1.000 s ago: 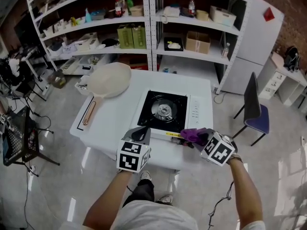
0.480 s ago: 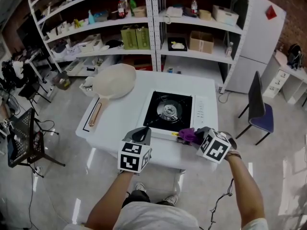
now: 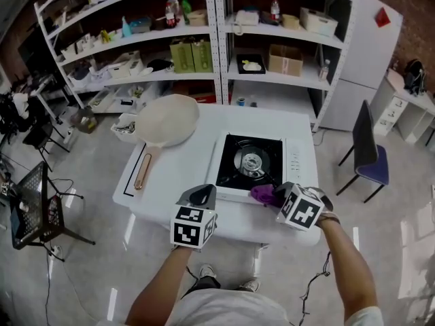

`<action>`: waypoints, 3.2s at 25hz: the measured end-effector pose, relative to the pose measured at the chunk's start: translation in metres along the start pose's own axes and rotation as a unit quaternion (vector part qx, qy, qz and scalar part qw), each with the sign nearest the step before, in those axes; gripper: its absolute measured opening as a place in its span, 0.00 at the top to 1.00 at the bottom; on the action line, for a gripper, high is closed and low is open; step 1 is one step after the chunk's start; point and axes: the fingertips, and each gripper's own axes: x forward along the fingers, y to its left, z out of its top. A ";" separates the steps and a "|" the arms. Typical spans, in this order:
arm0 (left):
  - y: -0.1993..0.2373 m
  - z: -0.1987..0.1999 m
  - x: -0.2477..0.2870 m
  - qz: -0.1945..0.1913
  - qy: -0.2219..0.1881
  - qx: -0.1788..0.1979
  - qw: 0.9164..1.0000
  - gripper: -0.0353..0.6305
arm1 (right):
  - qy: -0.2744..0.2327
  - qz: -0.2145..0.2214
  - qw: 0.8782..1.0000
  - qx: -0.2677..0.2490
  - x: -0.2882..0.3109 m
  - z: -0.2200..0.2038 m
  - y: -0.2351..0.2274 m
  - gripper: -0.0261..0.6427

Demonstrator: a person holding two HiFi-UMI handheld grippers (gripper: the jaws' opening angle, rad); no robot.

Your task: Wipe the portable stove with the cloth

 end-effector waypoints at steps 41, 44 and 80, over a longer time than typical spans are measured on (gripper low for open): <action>0.109 -0.011 -0.011 -0.066 -0.013 -0.013 0.998 0.94 | -0.086 0.036 0.994 0.055 0.066 0.196 0.006 0.86; 0.111 -0.009 -0.009 -0.074 -0.017 -0.013 0.997 0.94 | -0.098 0.042 0.992 0.065 0.061 0.208 -0.003 0.86; 0.122 0.018 0.056 0.013 -0.019 -0.045 0.999 0.94 | -0.126 0.262 0.953 0.087 0.093 0.211 -0.059 0.86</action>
